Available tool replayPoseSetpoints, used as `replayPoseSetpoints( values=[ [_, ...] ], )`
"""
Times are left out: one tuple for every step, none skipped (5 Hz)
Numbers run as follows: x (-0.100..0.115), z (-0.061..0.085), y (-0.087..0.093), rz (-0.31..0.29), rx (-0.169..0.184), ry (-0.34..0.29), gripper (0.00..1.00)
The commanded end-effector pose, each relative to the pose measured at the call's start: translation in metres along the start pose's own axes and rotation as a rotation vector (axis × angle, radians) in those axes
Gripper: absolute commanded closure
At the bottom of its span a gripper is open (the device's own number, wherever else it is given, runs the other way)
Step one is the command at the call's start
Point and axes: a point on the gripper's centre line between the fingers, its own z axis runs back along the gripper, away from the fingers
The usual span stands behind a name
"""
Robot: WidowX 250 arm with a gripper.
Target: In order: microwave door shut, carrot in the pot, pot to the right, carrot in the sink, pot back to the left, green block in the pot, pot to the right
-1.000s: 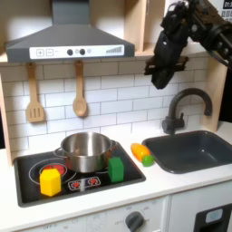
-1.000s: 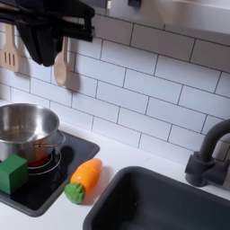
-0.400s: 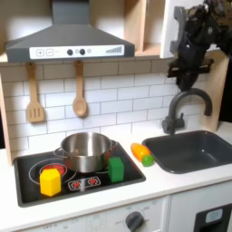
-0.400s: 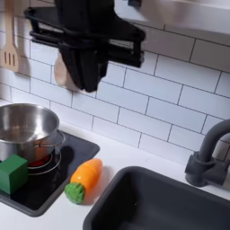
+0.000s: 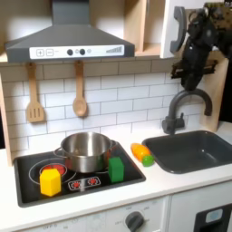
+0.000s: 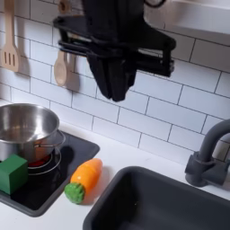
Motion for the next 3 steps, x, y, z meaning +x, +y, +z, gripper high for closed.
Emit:
replayPoseSetpoints(
  values=[
    [0.020,-0.009,-0.005,-0.015,-0.032,-0.019,1.00],
    [0.029,-0.011,-0.006,-0.021,-0.034,-0.028,1.00],
    [0.036,-0.012,-0.006,-0.036,-0.047,-0.026,0.22]
  ],
)
